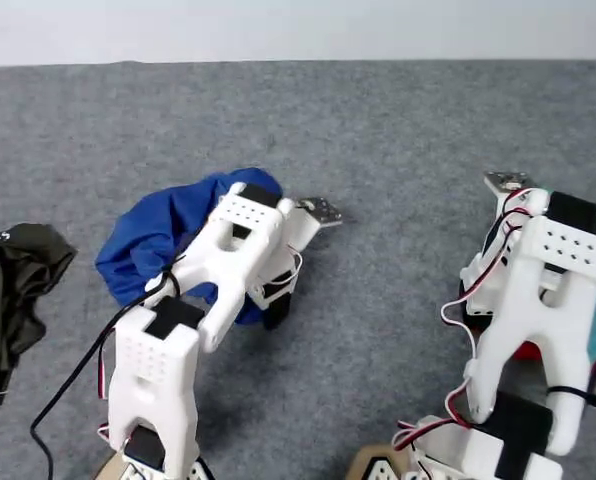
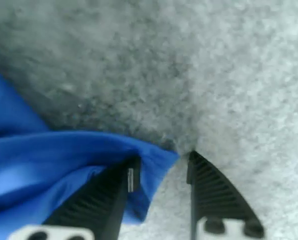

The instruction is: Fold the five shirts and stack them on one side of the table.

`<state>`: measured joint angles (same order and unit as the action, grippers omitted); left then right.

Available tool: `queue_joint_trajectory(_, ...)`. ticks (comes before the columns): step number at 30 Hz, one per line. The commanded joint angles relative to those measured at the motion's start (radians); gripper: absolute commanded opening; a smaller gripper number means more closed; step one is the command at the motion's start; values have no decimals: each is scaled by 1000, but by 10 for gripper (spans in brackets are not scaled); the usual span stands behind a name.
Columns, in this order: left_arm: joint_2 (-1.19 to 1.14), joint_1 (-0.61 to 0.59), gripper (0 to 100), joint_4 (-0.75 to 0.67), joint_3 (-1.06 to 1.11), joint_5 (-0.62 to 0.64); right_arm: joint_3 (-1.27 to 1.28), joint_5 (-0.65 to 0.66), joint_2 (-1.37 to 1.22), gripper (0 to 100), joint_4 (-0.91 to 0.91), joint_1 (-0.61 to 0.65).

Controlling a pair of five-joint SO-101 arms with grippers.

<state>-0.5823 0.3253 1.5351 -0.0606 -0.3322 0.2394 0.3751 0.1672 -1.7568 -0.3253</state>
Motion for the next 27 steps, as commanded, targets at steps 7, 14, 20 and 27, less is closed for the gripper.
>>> queue_joint_trajectory(7,23,-40,4,173,-237,-6,-3,-6,42,35,-39,5)
queue_joint_trajectory(14,390,-89,4,218,-443,49,-3,-6,42,35,-39,5)
queue_joint_trajectory(20,606,-91,5,216,-619,49,-3,-6,42,35,-39,10)
queue_joint_trajectory(27,703,-160,5,216,-886,49,-6,-5,42,35,-38,15)
